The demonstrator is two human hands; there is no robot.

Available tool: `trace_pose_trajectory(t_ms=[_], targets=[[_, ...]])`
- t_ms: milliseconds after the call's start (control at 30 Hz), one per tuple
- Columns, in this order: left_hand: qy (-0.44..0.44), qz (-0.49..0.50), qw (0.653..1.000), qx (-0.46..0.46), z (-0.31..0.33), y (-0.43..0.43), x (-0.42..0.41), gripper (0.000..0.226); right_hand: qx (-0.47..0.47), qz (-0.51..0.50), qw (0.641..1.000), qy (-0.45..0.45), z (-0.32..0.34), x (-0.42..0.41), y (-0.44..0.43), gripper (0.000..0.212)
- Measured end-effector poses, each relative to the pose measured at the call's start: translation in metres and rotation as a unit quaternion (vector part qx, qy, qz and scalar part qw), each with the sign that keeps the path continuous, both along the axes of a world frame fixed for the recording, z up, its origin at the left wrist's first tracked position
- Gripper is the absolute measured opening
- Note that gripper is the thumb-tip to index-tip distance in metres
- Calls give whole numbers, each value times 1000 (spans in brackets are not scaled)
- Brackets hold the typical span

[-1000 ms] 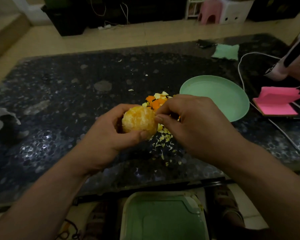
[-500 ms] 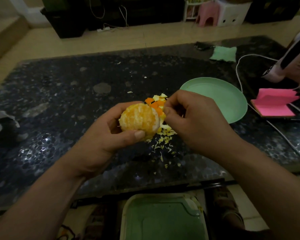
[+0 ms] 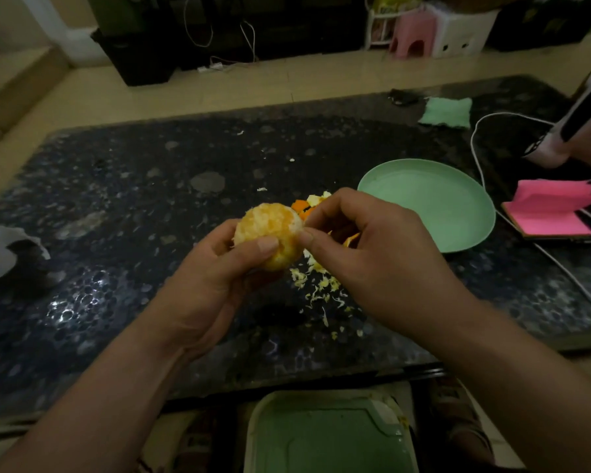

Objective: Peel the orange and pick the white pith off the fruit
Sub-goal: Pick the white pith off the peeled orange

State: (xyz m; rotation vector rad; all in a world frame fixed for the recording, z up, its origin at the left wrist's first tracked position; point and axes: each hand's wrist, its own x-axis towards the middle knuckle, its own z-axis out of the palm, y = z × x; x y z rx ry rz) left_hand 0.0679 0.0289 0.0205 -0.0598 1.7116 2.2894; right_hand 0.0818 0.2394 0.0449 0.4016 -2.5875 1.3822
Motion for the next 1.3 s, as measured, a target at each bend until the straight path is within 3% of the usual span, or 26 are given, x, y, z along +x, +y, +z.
trace_pose_trajectory(t_ms=[367,500,667,767,867,1000,1300], targets=[[45,26,993,-105,-4,5,3,55,125,-4,991,56,-3,-1,2,9],[39,20,997,-58,-4,8,4,63,101,-9,994,44,-4,-3,2,8],[18,21,1000,-2,-1,11,4,48,22,-35,999,-4,-8,-10,9,19],[17,28,999,-1,-2,8,3,53,27,-32,999,-16,-9,-10,8,21],[19,34,999,-11,-4,5,2,57,49,-19,999,8,-8,-9,3,22],[31,40,998,-41,-4,2,1,49,60,6,998,17,-6,-8,2,5],[64,31,990,-123,-7,0,1,47,77,-3,997,11,-8,-7,1,8]])
